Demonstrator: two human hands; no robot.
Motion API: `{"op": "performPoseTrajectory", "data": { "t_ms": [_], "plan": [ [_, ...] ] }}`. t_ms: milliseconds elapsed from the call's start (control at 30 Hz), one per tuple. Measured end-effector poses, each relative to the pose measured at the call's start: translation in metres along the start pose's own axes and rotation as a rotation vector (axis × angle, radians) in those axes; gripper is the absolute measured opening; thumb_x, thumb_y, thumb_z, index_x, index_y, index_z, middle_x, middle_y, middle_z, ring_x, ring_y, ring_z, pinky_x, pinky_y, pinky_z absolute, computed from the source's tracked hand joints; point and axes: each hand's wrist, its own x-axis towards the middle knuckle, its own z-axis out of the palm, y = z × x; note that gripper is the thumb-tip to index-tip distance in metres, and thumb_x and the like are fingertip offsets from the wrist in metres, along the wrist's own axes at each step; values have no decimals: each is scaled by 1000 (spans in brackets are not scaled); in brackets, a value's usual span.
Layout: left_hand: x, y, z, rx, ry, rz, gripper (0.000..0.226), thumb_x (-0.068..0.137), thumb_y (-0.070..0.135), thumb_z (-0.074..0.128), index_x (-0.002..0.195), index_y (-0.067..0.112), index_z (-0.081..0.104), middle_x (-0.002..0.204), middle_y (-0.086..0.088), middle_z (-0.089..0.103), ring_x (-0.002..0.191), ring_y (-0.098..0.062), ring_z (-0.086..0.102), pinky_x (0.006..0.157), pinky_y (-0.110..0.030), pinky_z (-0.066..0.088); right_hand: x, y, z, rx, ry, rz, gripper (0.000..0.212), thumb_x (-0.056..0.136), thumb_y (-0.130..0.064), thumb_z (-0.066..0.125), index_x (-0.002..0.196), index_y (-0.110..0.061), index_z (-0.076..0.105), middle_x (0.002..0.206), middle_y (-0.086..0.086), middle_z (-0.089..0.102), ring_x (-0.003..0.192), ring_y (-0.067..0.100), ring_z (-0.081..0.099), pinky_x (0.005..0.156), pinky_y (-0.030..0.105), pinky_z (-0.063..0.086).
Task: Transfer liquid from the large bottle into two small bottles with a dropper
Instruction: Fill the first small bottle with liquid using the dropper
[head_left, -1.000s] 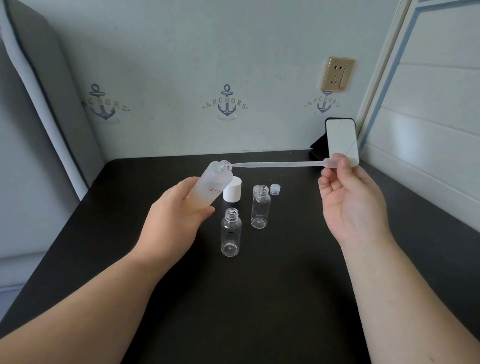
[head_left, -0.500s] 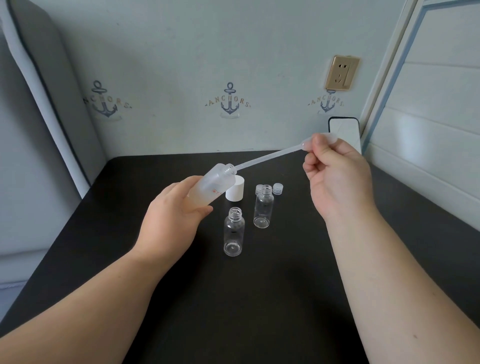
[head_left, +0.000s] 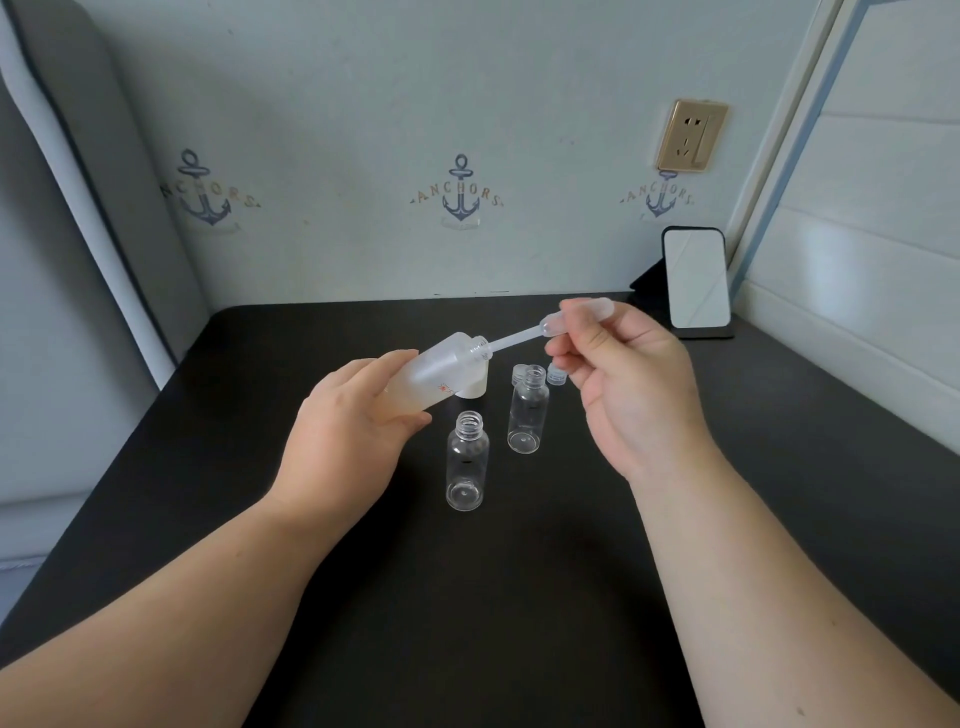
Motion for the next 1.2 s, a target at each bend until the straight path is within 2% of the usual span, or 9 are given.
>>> {"op": "performPoseTrajectory", "data": {
  "t_ms": [200,367,500,633,833,1000,1067,1133,1200],
  "plan": [
    [-1,1,1,14,18,6,55,83,21,80,134,32,61,117,14,63,111,-18,56,98,-42,47,-3,6,-4,25,2,40,21,82,-21,72,96,-6,74,90,6,75,75,15,67,73,24,54],
    [-2,0,0,14,33,-6,56,84,22,80,135,33,61,117,16,61,112,-16,55,98,-39,46,1,2,-12,150,65,61,12,83,-22,72,89,-14,79,88,4,74,75,14,67,72,24,55],
    [-2,-2,0,25,45,-24,57,84,22,80,136,32,60,119,13,63,112,-18,55,100,-44,46,5,-1,-22,238,117,53,11,91,-18,68,88,-13,78,88,1,74,75,12,67,73,24,55],
    [-1,-4,-2,7,58,-47,56,85,22,79,137,32,60,120,13,63,113,-18,55,102,-45,46,9,-3,-32,315,184,57,14,91,-19,67,98,-9,72,88,1,73,76,12,67,73,24,55],
    [1,-7,-4,-35,80,-103,52,86,29,75,134,38,58,113,18,62,106,-7,54,89,-27,41,11,-6,-41,415,307,64,14,98,-17,63,97,-5,71,93,1,72,75,11,68,74,22,54],
    [0,-4,-8,-190,93,-176,39,87,35,74,107,60,52,102,36,59,95,6,58,76,-24,47,11,-6,-44,498,369,83,16,98,-17,65,91,-4,73,103,3,65,73,11,66,71,23,54],
    [0,-4,-7,-244,107,-225,40,87,37,75,111,56,50,98,31,62,89,5,63,71,-20,49,12,-6,-45,505,378,87,14,97,-17,66,98,-3,69,98,3,66,71,11,66,69,22,53],
    [0,-4,-6,-271,116,-248,42,87,35,77,115,49,49,94,30,61,84,18,60,57,-7,47,12,-6,-46,517,377,92,15,97,-15,66,104,-2,67,91,3,67,70,11,65,67,22,52],
    [2,-5,-5,-297,124,-263,45,86,34,79,118,43,49,96,26,61,85,24,56,54,0,43,13,-6,-46,521,371,99,18,96,-15,67,108,-1,67,84,3,67,69,11,63,66,22,51]
  ]
}}
